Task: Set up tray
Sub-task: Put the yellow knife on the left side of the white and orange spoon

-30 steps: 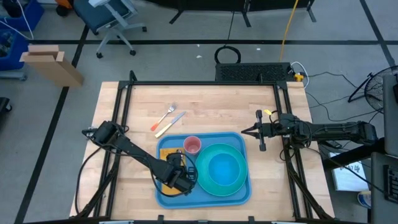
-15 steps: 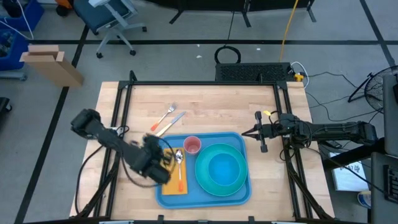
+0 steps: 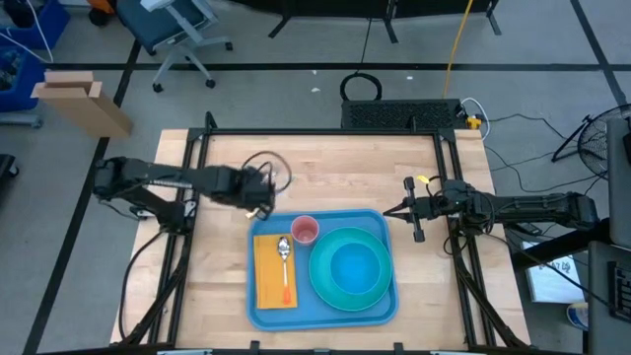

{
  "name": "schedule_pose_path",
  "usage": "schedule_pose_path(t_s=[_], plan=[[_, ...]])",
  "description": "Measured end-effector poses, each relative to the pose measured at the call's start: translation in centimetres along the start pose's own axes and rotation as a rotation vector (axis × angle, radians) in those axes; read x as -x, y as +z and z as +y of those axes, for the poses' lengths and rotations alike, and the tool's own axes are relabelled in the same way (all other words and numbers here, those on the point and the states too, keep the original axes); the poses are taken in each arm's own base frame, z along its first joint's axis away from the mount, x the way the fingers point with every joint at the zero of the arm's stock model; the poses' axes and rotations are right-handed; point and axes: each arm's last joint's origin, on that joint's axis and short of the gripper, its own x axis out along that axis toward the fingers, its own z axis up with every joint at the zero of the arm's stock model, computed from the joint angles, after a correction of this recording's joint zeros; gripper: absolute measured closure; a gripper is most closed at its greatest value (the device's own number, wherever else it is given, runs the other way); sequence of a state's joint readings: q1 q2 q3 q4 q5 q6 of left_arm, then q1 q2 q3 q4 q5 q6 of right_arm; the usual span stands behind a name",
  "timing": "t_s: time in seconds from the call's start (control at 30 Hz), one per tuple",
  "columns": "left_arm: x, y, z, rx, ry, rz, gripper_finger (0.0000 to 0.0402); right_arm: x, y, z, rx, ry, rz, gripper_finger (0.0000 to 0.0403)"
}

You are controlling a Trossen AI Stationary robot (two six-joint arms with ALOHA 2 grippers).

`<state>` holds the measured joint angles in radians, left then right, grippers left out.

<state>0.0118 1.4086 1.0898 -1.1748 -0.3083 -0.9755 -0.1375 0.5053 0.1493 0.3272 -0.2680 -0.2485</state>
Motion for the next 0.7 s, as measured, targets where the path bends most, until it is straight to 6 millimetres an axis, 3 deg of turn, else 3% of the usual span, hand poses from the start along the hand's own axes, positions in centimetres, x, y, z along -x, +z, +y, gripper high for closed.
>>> schedule_pose_path(t_s=[0.23,0.37,0.53,0.7], plan=[[-2.3,5.1,2.4,-0.067,-0.129,0.012,0.0316,0.0,0.0,0.0,0.001,-0.002,-0.004,0.0403],[-3.3,6.9,4.1,-0.106,-0.154,0.016,0.0316,0.0,0.2,-0.1,0.005,-0.007,-0.02,0.0403],[-4.2,7.3,4.4,-0.205,-0.154,0.05,0.0316,0.0,0.3,-0.1,-0.014,-0.008,-0.025,0.0403],[-5.8,6.9,2.8,-0.278,-0.171,0.124,0.0316,0.0,0.2,-0.1,-0.021,-0.006,-0.015,0.0403]])
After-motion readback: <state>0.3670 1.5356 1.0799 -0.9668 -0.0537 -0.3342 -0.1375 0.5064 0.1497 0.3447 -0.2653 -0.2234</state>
